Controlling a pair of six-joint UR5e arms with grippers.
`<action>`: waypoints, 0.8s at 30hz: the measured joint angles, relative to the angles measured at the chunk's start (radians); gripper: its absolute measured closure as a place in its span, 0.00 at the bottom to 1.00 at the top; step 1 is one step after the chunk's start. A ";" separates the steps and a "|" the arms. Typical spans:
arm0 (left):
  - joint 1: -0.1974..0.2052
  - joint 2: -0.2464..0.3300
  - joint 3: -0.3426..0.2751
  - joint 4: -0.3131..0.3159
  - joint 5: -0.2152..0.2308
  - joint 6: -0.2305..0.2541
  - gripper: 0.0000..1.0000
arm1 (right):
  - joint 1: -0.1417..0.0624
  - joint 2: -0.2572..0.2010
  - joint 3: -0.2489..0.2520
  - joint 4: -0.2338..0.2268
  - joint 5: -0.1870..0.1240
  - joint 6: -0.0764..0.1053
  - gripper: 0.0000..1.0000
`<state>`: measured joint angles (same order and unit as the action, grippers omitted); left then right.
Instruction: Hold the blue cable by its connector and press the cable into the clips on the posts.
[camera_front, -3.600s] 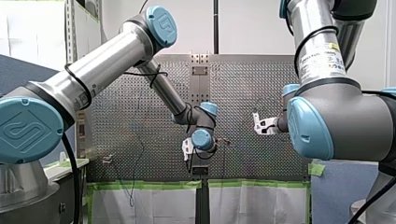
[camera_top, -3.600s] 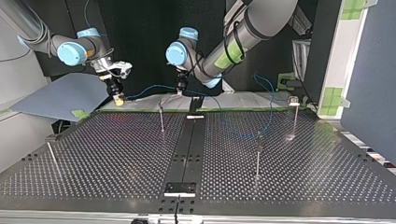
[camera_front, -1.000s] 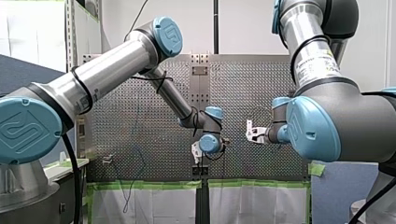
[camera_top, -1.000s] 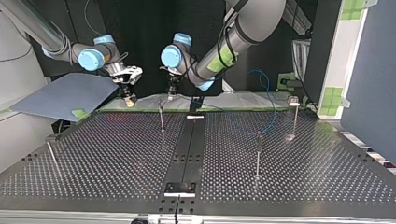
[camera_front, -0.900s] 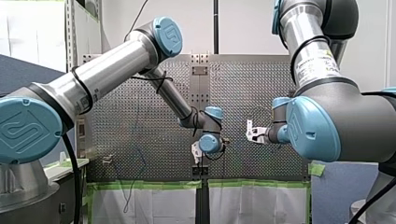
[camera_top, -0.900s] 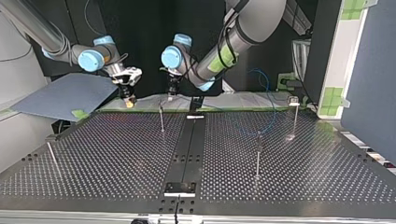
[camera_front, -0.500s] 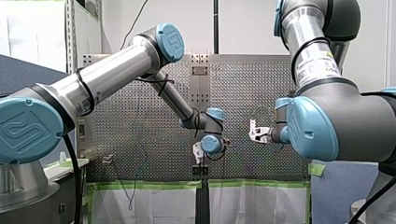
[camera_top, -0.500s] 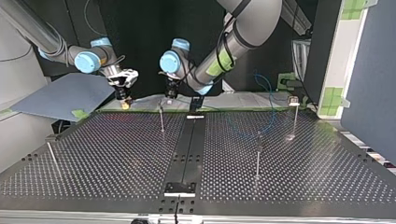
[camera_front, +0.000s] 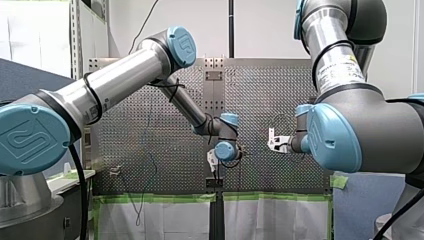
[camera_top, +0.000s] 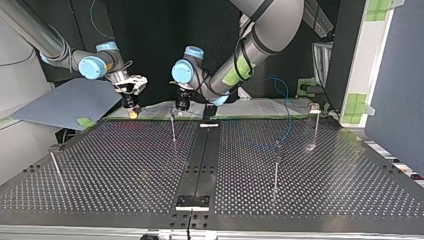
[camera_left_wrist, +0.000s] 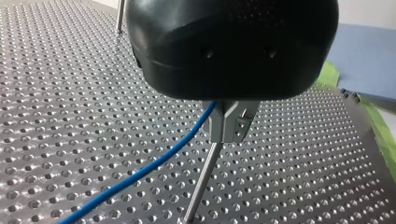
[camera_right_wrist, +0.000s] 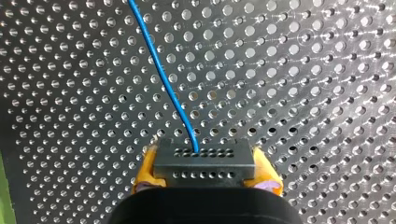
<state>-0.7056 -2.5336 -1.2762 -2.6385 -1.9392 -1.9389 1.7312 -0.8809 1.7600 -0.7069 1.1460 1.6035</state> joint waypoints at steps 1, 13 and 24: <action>0.002 0.000 0.000 0.000 0.007 0.000 1.00 | 0.000 0.000 -0.001 0.000 0.000 0.000 1.00; 0.027 -0.032 0.033 0.000 0.042 -0.015 1.00 | 0.000 0.004 -0.007 -0.014 0.000 0.003 1.00; 0.058 -0.034 0.057 0.000 0.070 -0.017 1.00 | 0.001 0.011 -0.026 -0.023 0.001 0.007 1.00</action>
<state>-0.6473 -2.5681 -1.2196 -2.6388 -1.8694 -1.9557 1.7319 -0.8702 1.7341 -0.7302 1.1469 1.6103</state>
